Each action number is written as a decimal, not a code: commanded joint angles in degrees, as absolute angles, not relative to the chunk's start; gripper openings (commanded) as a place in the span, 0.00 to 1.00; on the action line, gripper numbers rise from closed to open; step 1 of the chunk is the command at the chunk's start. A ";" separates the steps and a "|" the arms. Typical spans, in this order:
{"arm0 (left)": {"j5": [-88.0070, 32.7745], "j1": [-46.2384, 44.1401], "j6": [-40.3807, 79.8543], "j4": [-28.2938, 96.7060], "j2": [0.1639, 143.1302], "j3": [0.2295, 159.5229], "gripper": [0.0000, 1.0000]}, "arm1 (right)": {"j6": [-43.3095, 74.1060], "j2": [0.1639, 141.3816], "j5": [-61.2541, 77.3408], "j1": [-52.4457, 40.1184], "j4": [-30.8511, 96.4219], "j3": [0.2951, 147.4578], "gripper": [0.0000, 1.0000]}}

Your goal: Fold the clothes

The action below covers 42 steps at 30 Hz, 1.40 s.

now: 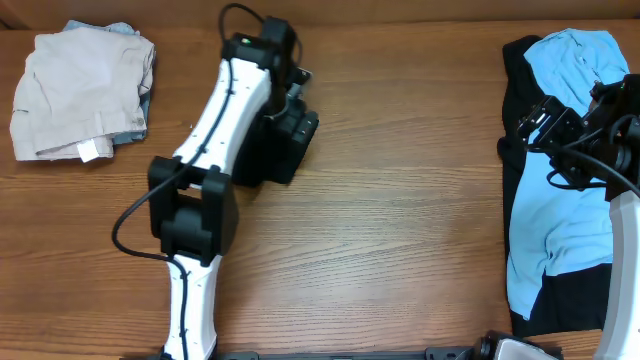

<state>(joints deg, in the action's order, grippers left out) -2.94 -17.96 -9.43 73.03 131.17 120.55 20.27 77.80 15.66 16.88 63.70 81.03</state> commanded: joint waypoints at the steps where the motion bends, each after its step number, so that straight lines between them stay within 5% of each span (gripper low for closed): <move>1: -0.62 -18.02 -9.39 72.27 133.36 118.65 1.00 | 17.50 77.82 15.66 16.95 64.23 81.60 1.00; 19: 2.31 -19.94 -7.68 64.82 133.93 106.13 0.97 | 17.50 77.91 15.51 16.95 64.40 81.60 1.00; 30: 6.00 -19.79 -2.35 63.20 133.93 104.51 0.04 | 15.99 77.91 12.49 16.95 66.59 81.60 1.00; 36: 13.72 -19.79 -0.58 70.22 133.93 112.05 0.04 | 16.03 77.91 12.53 16.95 65.84 81.60 1.00; 42: 21.34 -18.26 0.21 83.26 133.91 136.62 0.04 | 16.03 77.91 12.53 16.95 65.67 81.60 1.00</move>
